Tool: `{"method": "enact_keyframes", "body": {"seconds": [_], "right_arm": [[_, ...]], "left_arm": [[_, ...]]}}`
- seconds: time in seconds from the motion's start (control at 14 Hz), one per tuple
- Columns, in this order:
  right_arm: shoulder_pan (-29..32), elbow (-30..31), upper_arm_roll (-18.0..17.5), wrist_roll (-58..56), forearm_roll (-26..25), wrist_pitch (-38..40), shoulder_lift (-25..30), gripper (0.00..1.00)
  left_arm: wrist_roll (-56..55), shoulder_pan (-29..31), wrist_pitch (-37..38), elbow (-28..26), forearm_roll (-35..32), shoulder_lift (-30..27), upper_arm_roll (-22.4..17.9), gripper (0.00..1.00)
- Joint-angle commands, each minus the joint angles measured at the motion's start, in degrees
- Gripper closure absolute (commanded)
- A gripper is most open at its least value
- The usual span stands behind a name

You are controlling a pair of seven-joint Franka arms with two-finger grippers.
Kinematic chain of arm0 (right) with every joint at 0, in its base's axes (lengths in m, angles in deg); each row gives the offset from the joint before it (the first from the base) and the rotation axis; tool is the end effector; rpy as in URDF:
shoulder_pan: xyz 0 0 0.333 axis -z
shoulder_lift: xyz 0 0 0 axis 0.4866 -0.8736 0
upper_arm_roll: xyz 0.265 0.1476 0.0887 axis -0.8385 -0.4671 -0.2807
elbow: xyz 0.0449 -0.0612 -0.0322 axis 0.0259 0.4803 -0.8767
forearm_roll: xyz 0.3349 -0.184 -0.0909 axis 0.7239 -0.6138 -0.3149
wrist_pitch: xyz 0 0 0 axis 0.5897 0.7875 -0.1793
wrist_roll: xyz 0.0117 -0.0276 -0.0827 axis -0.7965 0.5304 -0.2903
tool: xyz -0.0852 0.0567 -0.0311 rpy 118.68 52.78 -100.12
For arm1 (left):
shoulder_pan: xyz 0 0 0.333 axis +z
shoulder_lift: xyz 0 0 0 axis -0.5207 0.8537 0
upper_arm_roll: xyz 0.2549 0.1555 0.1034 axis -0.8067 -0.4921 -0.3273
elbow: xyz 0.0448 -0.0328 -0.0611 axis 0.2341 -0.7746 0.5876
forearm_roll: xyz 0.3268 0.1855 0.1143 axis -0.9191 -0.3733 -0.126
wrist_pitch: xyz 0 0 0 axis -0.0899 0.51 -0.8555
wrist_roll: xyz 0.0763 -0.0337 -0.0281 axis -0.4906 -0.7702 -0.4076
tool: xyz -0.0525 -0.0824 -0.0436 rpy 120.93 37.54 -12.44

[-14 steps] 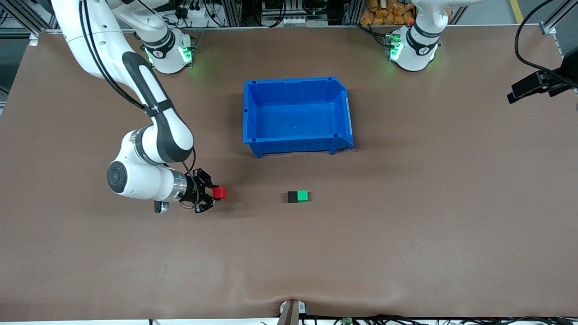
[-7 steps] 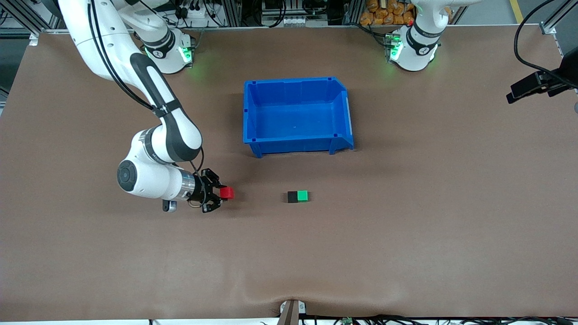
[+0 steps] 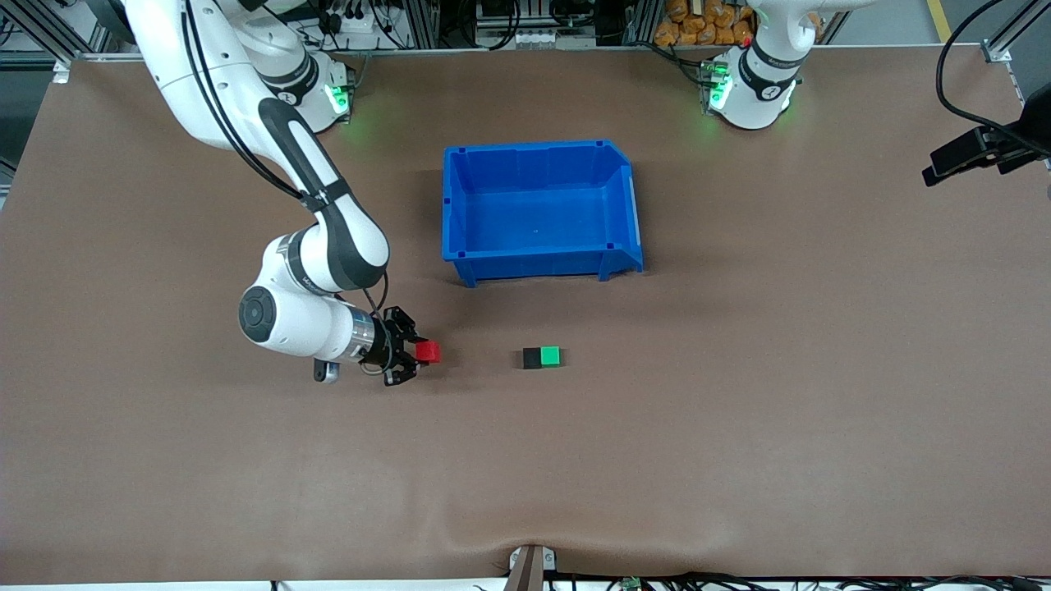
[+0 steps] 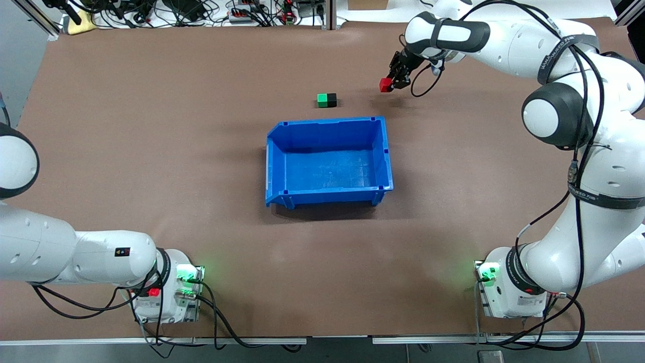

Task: Attach green and red cubes to black cube
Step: 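Carry the red cube with the right gripper beside the black cube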

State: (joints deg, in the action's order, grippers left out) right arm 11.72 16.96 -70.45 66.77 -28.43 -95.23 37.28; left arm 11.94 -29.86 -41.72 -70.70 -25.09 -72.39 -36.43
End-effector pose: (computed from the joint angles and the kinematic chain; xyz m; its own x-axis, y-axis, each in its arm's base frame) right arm 0.6420 0.2618 0.2533 0.0332 -0.9147 -0.4028 -0.9970 -0.0586 0.0510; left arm 0.5271 -0.0010 0.6590 0.9842 0.1611 -0.0729 0.1581 -0.9864 -0.0452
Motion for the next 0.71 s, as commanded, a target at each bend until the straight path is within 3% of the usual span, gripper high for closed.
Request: {"method": "enact_keyframes", "body": {"seconds": [0.0,0.64], "right_arm": [[-0.96,-2.13,0.34,2.19,1.20,-0.16,-1.19,1.00],[-2.72,-2.75,0.34,5.01,1.20,-3.23,-2.42,1.00]], "left_arm": [[-0.41,0.32,0.37,-1.50,1.05,-1.84,0.00,0.00],[-0.41,0.32,0.28,-1.50,1.05,-1.67,0.00,0.00]]}}
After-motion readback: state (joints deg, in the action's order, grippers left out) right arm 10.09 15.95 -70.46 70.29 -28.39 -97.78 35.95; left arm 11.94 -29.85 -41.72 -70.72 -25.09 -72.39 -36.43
